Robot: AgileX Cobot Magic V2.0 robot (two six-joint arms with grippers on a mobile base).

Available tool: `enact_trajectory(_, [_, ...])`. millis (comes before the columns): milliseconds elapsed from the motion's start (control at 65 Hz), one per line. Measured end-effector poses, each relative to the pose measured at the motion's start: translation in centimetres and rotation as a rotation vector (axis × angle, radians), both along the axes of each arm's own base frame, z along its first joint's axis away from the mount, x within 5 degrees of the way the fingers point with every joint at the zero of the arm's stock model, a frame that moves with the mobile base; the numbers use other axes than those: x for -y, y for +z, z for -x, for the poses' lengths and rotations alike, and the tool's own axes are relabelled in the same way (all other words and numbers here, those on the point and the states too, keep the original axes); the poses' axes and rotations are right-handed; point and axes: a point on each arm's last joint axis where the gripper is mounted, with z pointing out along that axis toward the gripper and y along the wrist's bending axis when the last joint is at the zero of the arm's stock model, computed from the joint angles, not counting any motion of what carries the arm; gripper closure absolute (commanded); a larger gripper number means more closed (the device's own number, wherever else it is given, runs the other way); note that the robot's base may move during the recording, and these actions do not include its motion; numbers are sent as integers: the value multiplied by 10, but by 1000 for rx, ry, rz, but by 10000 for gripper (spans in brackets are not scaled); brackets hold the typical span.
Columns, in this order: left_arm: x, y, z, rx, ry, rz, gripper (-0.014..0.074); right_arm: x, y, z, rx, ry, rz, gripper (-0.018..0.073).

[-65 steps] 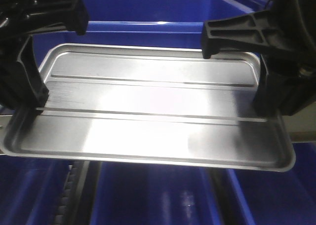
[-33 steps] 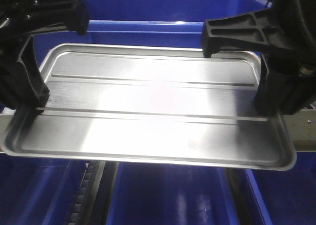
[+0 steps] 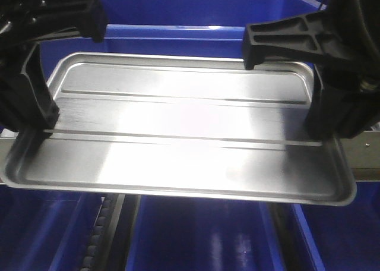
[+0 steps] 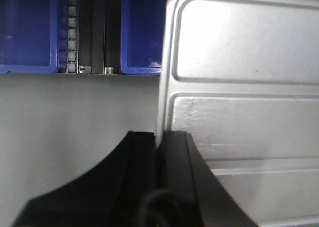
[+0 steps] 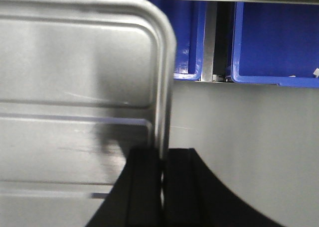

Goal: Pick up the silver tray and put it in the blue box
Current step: 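Lower the held tray with both grippers into the blue bin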

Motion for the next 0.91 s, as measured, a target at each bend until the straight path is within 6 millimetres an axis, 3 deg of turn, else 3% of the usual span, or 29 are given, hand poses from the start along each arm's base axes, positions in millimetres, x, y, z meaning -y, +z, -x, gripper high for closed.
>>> enact_trajectory(677, [0,1,-1,11,-3,-5,700,-1,1,-2,28,17,4,510])
enact_trajectory(815, [1,11,-3,23,8,-3,700,-3,14,-6,56,29,1,510])
enact_trajectory(907, [2,29,-8,76,-12,-9,700,-5,35,-12,118,55,22,510])
